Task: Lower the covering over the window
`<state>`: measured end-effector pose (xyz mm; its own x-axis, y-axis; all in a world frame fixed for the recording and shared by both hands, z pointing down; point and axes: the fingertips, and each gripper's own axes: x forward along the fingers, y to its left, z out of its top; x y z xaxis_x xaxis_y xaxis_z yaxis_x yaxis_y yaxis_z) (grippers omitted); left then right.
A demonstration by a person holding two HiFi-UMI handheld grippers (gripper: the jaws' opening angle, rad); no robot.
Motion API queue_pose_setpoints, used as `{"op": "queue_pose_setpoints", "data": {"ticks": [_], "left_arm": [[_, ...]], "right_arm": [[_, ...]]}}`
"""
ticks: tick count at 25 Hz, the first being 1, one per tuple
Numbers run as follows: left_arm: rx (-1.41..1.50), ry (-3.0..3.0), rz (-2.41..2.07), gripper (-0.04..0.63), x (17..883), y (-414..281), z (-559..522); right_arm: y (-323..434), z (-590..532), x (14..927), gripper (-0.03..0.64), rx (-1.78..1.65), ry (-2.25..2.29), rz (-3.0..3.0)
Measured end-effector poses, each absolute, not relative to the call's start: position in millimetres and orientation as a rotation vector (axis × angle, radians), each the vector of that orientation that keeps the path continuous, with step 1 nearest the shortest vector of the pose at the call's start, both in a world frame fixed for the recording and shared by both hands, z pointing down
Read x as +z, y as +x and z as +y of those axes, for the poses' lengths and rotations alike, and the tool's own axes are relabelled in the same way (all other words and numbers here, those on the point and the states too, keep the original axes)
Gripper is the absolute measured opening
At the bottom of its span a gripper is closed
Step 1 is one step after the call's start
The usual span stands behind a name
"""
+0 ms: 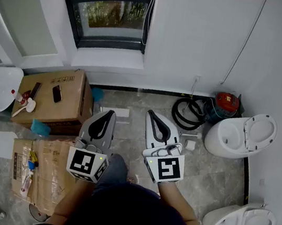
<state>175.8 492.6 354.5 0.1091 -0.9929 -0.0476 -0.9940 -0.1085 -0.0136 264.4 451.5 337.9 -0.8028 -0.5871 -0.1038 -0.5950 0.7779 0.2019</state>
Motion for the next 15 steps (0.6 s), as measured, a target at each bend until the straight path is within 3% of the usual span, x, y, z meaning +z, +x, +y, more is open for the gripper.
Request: {"op": "queue_pose_setpoints", "data": {"ticks": [15], "left_arm": [[0.062,-2.379,2.056,0.011,384,53,340]], "right_arm": [[132,305,356,0.014,0.403,-0.936,2.999]]}}
